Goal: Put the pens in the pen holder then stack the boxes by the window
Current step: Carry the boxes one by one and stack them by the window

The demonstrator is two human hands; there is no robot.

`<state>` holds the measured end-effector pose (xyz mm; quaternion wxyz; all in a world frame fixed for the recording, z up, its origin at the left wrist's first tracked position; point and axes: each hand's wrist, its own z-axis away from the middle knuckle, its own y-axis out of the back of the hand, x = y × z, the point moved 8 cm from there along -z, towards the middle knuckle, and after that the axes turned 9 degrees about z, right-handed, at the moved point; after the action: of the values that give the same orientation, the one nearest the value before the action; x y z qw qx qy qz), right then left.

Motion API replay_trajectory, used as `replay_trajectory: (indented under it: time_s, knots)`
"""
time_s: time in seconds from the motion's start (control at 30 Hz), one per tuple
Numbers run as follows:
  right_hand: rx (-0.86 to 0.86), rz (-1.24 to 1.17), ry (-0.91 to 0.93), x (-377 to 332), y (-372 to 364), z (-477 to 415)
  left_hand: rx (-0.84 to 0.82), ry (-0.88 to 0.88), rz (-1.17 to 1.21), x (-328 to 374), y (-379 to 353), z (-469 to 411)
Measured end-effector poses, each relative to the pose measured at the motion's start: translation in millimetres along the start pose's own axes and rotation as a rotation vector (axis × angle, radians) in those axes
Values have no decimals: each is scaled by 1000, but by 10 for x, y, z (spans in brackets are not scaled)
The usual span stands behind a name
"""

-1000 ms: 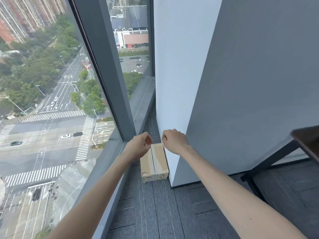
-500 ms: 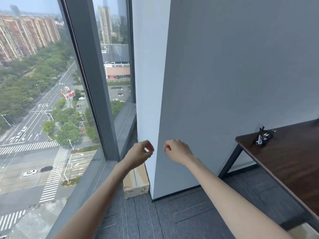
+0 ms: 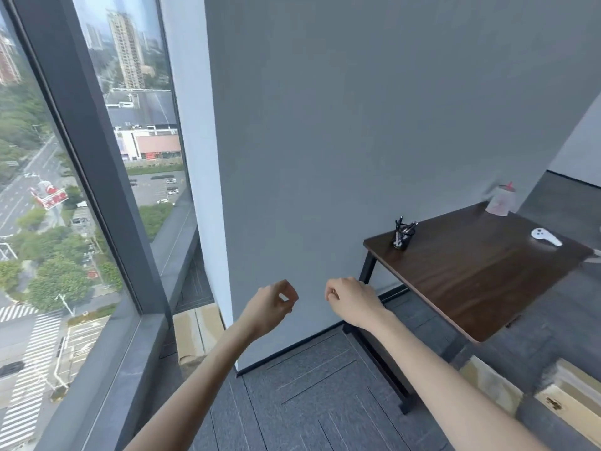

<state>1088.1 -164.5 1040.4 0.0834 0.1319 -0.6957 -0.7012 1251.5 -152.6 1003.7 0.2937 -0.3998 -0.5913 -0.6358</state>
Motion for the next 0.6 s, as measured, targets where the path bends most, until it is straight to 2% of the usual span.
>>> replay_trajectory:
  time_s: [0.27, 0.43, 0.6]
  knots:
    - [20, -18, -152, 1820, -49, 1102, -136, -64, 16, 1072, -1745, -33]
    - [-35, -59, -241, 3070, -296, 1976, -202, -59, 7, 1608, -3074, 52]
    - [-93, -87, -329, 4163, -583, 2726, -336, -25, 35, 1984, -4327, 98]
